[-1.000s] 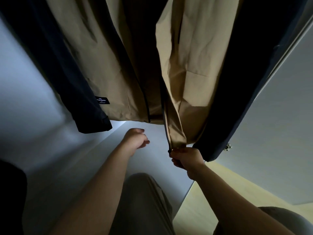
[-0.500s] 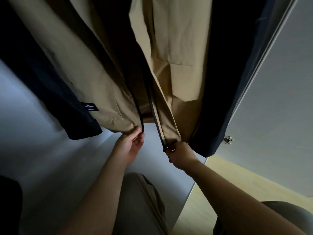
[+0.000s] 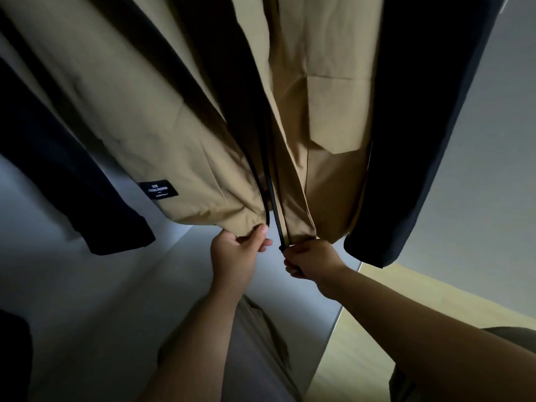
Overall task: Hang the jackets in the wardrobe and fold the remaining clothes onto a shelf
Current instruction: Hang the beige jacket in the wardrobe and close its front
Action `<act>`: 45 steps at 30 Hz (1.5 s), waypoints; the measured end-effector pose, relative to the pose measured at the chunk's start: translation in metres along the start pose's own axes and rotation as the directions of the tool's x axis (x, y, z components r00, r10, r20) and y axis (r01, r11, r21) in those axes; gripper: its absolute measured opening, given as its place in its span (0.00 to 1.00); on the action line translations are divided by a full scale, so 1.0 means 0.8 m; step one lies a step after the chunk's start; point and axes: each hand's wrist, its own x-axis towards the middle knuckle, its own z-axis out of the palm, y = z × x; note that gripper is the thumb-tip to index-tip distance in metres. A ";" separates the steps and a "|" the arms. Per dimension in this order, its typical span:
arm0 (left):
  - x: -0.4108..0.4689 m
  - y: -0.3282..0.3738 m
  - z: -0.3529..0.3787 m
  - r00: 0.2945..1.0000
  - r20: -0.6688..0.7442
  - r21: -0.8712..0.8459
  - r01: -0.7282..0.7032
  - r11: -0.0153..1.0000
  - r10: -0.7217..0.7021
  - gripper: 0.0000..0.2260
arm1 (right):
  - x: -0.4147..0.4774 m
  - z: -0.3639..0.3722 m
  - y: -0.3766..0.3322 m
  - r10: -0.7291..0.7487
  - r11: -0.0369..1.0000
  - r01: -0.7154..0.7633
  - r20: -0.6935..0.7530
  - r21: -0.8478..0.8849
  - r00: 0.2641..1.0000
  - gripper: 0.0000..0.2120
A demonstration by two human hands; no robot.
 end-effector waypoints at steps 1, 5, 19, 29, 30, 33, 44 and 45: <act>0.000 -0.002 0.004 1.000 -0.019 0.035 0.001 0.999 -0.001 0.07 | 0.000 0.002 0.000 -0.001 0.999 0.000 -0.010 -0.037 1.000 0.05; 0.005 -0.012 0.007 0.998 -0.069 0.109 0.001 0.994 0.007 0.11 | -0.001 0.009 -0.004 0.042 0.999 -0.042 -0.003 0.027 0.999 0.03; 0.008 -0.024 0.005 0.994 -0.094 -0.011 -0.051 0.999 0.050 0.02 | 0.006 0.033 -0.022 0.195 0.772 -0.236 0.133 0.590 0.972 0.04; 0.012 -0.032 0.005 0.983 -0.171 -0.003 -0.067 0.998 0.065 0.03 | 0.009 0.055 -0.021 0.205 0.756 -0.276 0.186 0.593 0.961 0.05; 0.012 -0.032 0.005 0.982 -0.176 0.001 -0.070 0.998 0.069 0.04 | 0.009 0.056 -0.021 0.203 0.757 -0.276 0.189 0.592 0.961 0.05; 0.012 -0.032 0.005 0.975 -0.193 0.037 -0.106 0.994 0.111 0.06 | 0.008 0.058 -0.019 0.193 0.764 -0.270 0.193 0.585 0.962 0.05; 0.017 -0.033 -0.008 0.958 -0.039 0.140 -0.276 0.951 0.284 0.05 | 0.006 0.047 -0.030 0.159 0.718 -0.290 0.256 0.633 0.953 0.02; 0.019 -0.033 -0.011 0.963 -0.026 0.126 -0.262 0.957 0.268 0.04 | 0.005 0.047 -0.031 0.163 0.718 -0.298 0.264 0.629 0.951 0.02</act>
